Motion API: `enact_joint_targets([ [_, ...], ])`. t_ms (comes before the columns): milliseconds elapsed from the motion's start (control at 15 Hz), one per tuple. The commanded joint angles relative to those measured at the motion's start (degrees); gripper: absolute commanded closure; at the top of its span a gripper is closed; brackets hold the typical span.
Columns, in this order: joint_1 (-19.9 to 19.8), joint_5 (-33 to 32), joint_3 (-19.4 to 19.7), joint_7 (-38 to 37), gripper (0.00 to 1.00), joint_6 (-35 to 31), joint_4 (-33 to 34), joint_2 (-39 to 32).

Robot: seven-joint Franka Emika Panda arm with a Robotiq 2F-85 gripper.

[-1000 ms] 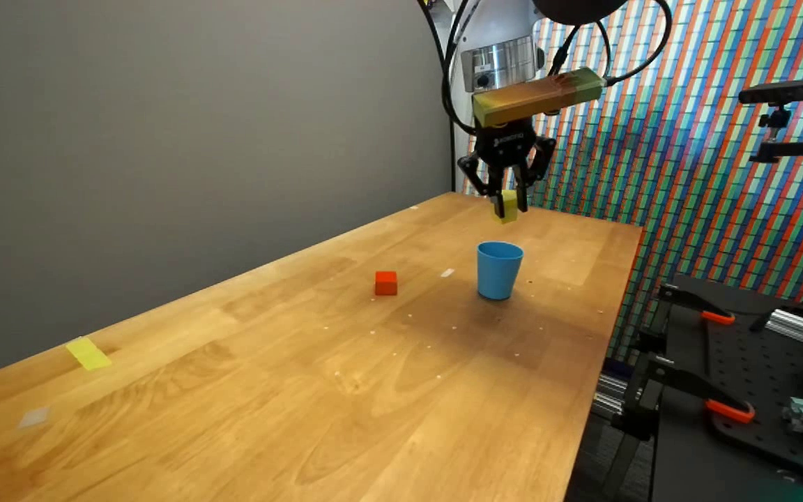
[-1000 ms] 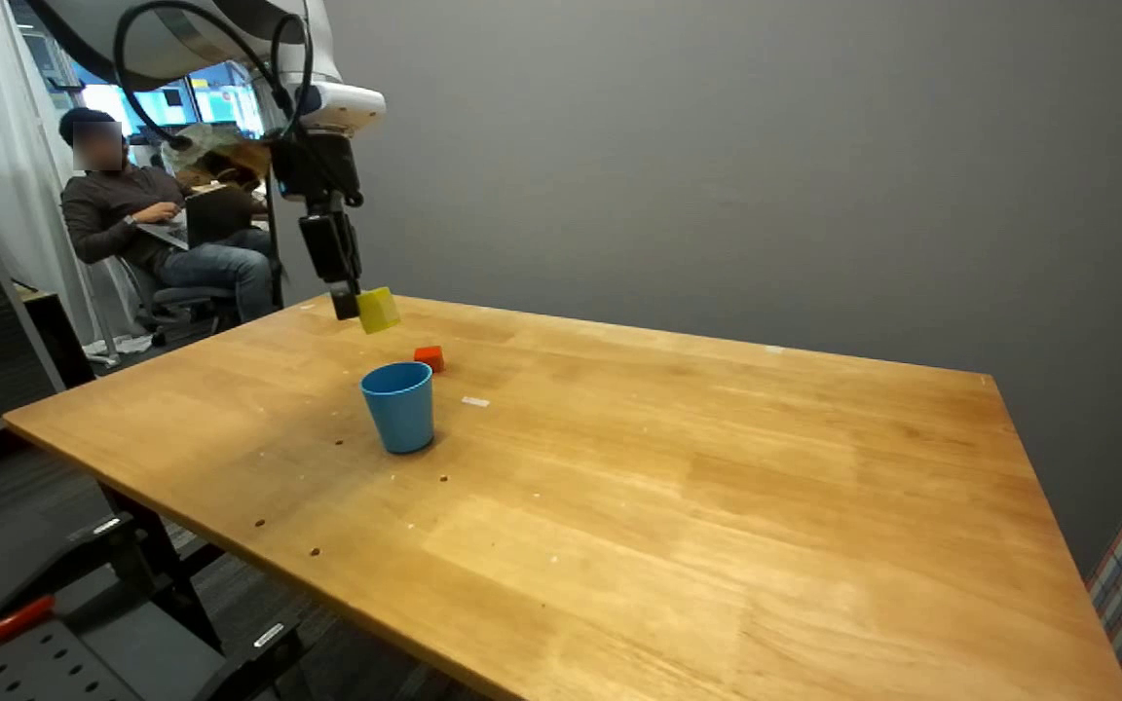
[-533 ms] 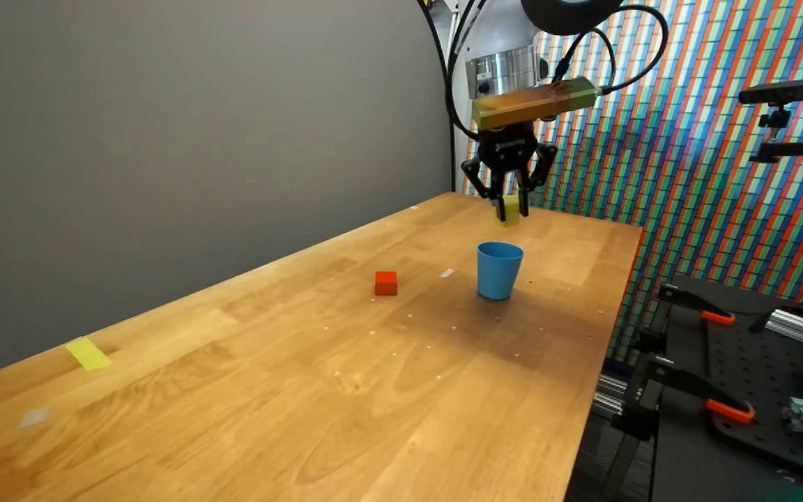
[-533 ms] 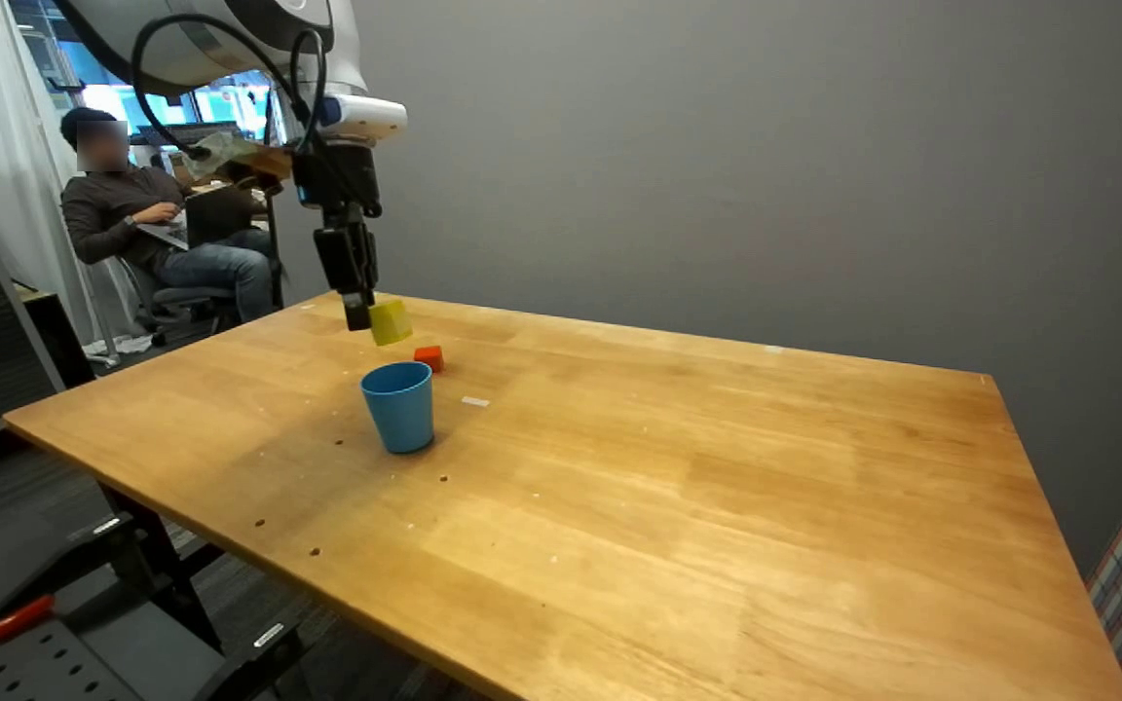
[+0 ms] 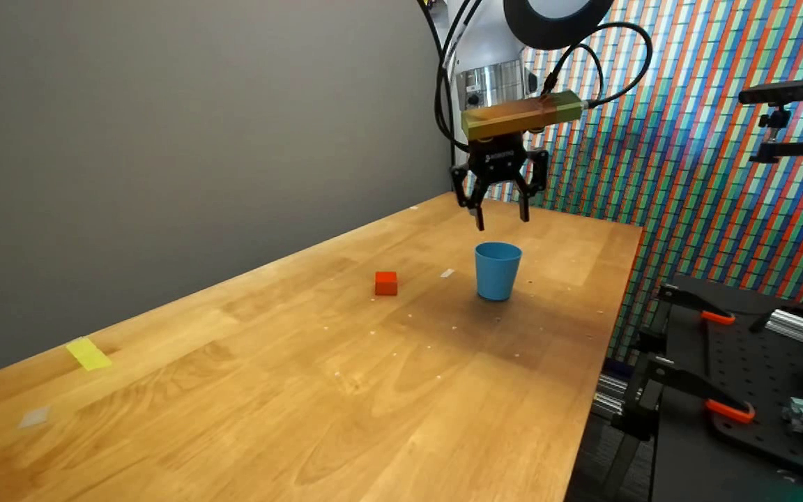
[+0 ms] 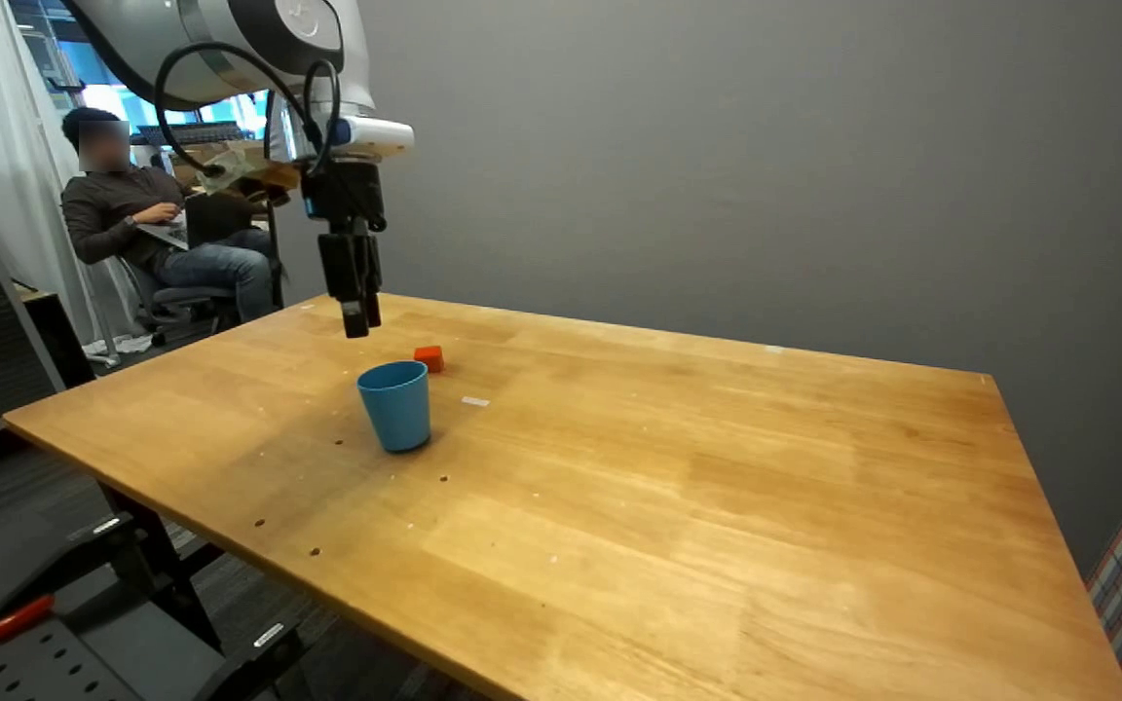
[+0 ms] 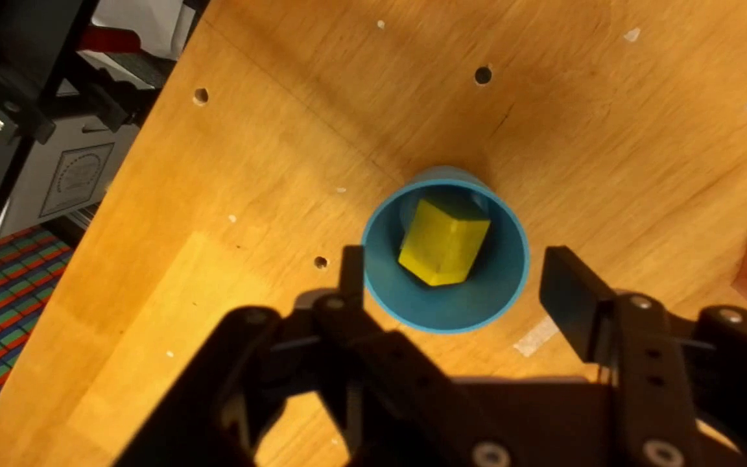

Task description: Put the yellow cube in the cup

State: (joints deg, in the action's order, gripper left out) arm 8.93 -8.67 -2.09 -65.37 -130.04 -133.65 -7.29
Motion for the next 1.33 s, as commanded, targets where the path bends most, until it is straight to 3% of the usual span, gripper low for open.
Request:
enact_joint_targets([
  [0, -0.84, 2.48, -0.88, 3.59, 0.00, -0.47, 0.46, 0.92],
  [133, -0.78, 7.91, -2.55, 12.45, 0.00, 1.48, -0.07, 3.28],
  [467, 0.88, 13.78, -6.04, 26.44, 0.00, 11.37, 0.43, 10.43],
  [1000, 3.01, 10.81, -10.83, 41.27, 0.00, 33.52, 5.59, 20.35],
  [1067, 3.03, 11.84, -10.79, 43.66, 0.00, 34.27, 5.82, 21.43],
  [1133, 2.34, 11.74, -11.36, 39.59, 0.00, 31.38, 4.94, 19.00],
  [1267, 2.39, 11.75, -11.59, 41.63, 0.00, 32.78, 5.31, 20.63],
])
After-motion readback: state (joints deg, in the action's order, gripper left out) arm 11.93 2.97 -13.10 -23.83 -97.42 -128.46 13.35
